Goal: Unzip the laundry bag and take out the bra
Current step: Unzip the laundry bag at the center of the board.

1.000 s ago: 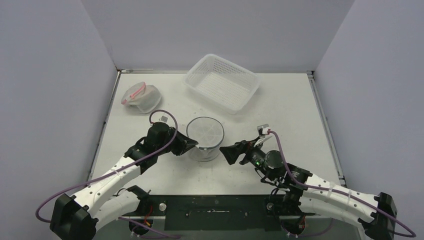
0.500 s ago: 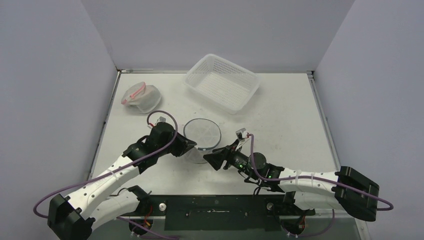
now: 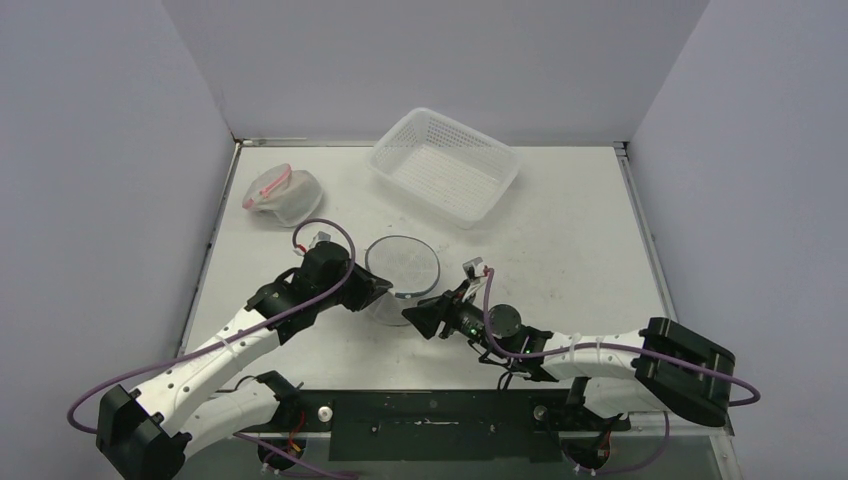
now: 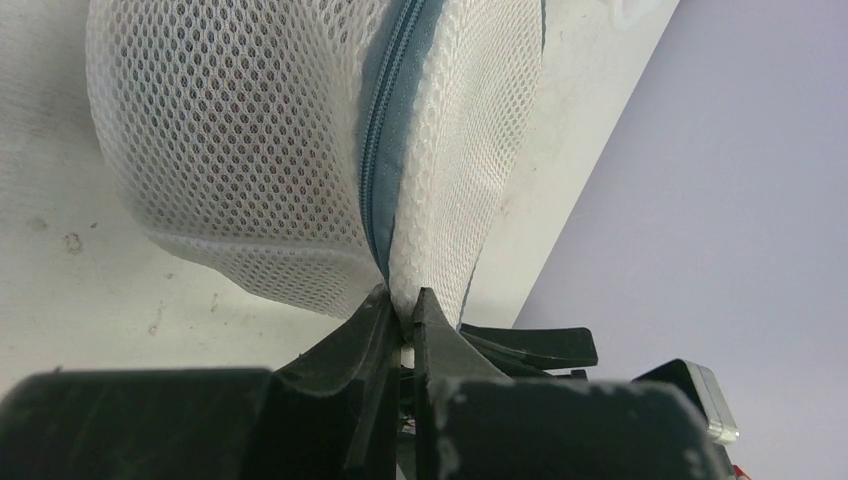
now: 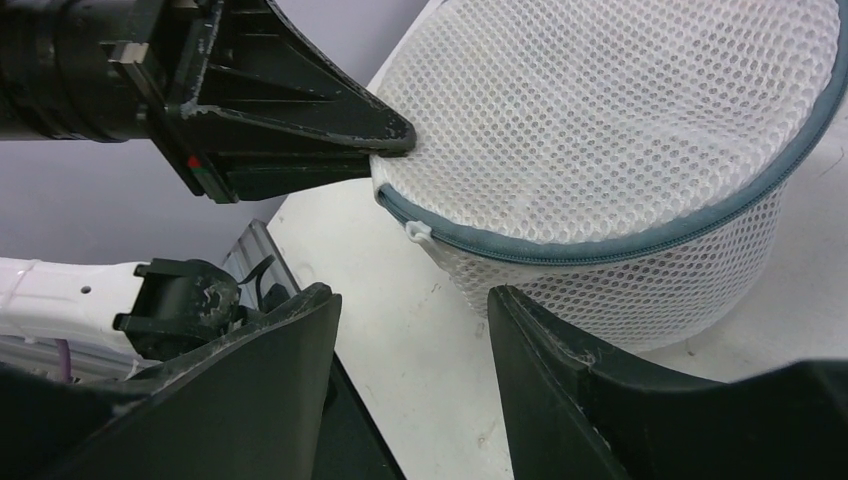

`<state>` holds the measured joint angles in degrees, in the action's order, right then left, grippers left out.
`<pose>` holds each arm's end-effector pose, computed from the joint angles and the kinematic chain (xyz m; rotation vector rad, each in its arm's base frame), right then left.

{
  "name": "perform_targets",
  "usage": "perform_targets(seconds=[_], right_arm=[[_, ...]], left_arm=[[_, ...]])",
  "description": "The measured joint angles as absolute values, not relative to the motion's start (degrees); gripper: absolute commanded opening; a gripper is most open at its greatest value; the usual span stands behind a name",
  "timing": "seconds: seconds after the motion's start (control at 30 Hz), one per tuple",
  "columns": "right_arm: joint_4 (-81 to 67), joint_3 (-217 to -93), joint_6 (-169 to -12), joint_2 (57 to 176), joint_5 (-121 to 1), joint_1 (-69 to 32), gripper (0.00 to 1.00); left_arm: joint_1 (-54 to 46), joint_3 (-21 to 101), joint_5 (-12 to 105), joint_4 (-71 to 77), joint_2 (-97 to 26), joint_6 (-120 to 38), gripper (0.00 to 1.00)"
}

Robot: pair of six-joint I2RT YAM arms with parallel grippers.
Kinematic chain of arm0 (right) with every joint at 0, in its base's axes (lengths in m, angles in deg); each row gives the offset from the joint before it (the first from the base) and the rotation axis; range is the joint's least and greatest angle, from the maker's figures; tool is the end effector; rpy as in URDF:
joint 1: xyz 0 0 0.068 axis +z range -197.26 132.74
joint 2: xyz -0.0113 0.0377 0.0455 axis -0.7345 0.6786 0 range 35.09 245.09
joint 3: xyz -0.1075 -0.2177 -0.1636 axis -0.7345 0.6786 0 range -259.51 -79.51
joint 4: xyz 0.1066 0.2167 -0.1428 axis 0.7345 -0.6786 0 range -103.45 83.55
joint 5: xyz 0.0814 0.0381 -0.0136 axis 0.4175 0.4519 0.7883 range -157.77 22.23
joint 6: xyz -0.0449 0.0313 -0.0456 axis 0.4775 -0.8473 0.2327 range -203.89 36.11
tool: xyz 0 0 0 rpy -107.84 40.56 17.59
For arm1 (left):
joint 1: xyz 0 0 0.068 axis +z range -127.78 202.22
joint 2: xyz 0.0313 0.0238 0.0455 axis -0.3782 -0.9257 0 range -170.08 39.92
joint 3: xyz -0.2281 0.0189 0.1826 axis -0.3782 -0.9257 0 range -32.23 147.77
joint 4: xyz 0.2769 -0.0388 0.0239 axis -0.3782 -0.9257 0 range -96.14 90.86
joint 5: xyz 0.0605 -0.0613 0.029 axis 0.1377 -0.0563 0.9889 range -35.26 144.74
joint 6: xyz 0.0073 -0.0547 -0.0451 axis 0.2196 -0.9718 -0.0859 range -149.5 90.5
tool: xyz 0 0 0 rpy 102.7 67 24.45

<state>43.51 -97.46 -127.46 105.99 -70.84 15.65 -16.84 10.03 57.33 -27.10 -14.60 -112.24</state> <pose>0.1244 0.2362 0.1999 -0.2589 1.7930 1.3484 0.1787 -0.1416 0.2618 -0.9562 2.3153 -0.9879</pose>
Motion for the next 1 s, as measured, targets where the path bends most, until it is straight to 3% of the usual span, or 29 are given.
perform_targets(seconds=[0.5, 1.0], right_arm=[[48.49, -98.25, -128.29, 111.41, -69.07, 14.14, 0.48], [50.57, -99.71, -128.27, 113.85, -67.28, 13.55, 0.28]], left_arm=[[-16.84, 9.79, 57.05, -26.36, -14.60, -112.85, 0.00], [-16.84, 9.49, 57.07, -26.23, -14.49, -112.85, 0.00]])
